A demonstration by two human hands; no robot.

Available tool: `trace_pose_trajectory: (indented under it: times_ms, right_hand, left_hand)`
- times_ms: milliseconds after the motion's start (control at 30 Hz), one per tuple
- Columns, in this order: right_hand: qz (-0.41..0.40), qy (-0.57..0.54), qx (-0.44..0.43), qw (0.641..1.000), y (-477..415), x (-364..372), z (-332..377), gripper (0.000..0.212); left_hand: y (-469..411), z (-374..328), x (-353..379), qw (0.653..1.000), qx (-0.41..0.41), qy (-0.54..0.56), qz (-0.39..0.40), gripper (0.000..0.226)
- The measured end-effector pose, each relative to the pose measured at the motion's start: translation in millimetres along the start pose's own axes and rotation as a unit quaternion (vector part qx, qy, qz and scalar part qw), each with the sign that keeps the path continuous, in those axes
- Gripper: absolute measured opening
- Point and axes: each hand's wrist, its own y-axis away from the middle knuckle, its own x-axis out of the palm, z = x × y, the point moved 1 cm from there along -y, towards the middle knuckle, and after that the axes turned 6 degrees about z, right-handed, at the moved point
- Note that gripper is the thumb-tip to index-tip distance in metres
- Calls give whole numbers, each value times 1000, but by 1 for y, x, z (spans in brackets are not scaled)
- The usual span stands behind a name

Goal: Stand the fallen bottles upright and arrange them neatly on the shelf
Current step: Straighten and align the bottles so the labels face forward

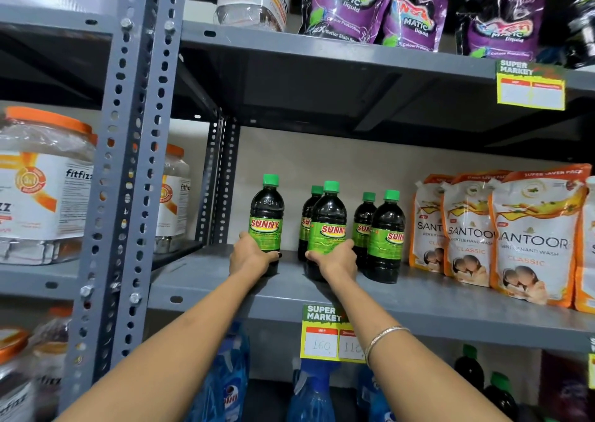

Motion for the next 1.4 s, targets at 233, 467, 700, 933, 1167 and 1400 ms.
trace_pose_trajectory:
  times_ms: [233, 467, 700, 933, 1167, 1400]
  right_hand:
    - [2, -14, -6, 1000, 12, 4, 8, 77]
    - [8, -17, -12, 1000, 25, 18, 16, 74]
    - [-20, -15, -1, 1000, 25, 18, 16, 75]
    - [-20, -19, 0, 1000, 25, 17, 16, 75]
    - [-22, -21, -3, 1000, 25, 18, 16, 75]
    - [-20, -26, -4, 999, 26, 18, 16, 75]
  left_hand:
    - [4, 7, -19, 1000, 11, -4, -16, 60]
    - [6, 12, -23, 1000, 21, 1, -20, 58]
    - [5, 12, -23, 999, 28, -13, -19, 61]
    - [7, 11, -23, 999, 30, -35, -20, 66]
    - [4, 13, -23, 999, 31, -28, -13, 67]
    - [1, 16, -22, 1000, 31, -1, 1, 62]
